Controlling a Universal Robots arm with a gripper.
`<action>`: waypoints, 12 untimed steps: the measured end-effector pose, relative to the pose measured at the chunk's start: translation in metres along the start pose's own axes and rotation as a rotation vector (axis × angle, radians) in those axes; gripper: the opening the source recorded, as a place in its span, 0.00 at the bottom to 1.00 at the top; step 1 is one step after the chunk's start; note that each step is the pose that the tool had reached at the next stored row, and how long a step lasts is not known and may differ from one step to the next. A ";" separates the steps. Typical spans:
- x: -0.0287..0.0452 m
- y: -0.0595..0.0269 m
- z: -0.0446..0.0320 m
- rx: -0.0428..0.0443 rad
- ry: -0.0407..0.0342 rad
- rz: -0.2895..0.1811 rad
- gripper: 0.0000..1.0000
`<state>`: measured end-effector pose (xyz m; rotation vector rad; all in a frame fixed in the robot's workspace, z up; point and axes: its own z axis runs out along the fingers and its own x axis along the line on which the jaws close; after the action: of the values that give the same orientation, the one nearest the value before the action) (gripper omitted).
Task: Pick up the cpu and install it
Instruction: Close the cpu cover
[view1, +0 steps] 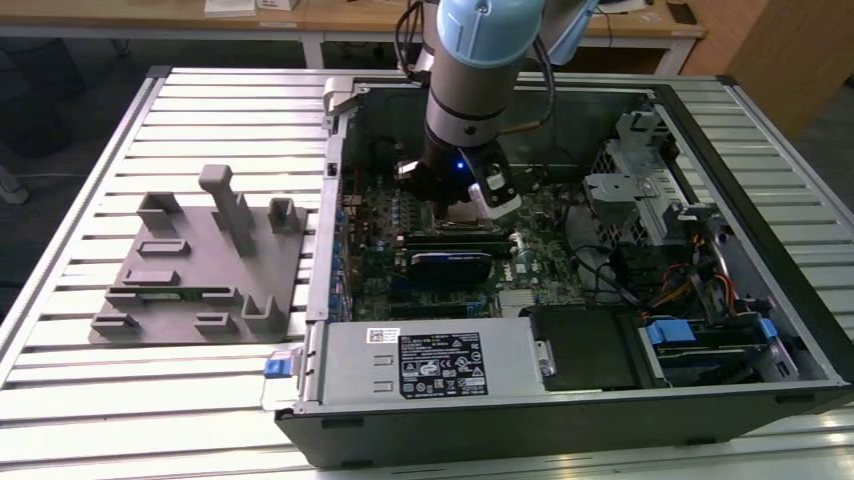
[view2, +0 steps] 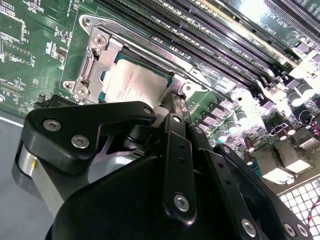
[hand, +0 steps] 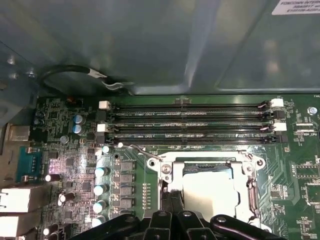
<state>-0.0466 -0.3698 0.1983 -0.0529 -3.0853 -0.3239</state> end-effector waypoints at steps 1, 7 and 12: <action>0.0000 0.0002 0.0003 -0.0001 0.0001 -0.001 0.11; 0.0000 0.0022 0.0018 0.0000 0.0002 -0.001 0.11; -0.0002 0.0026 0.0026 0.0021 0.0004 -0.001 0.11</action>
<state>-0.0464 -0.3667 0.1963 -0.0517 -3.0853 -0.3206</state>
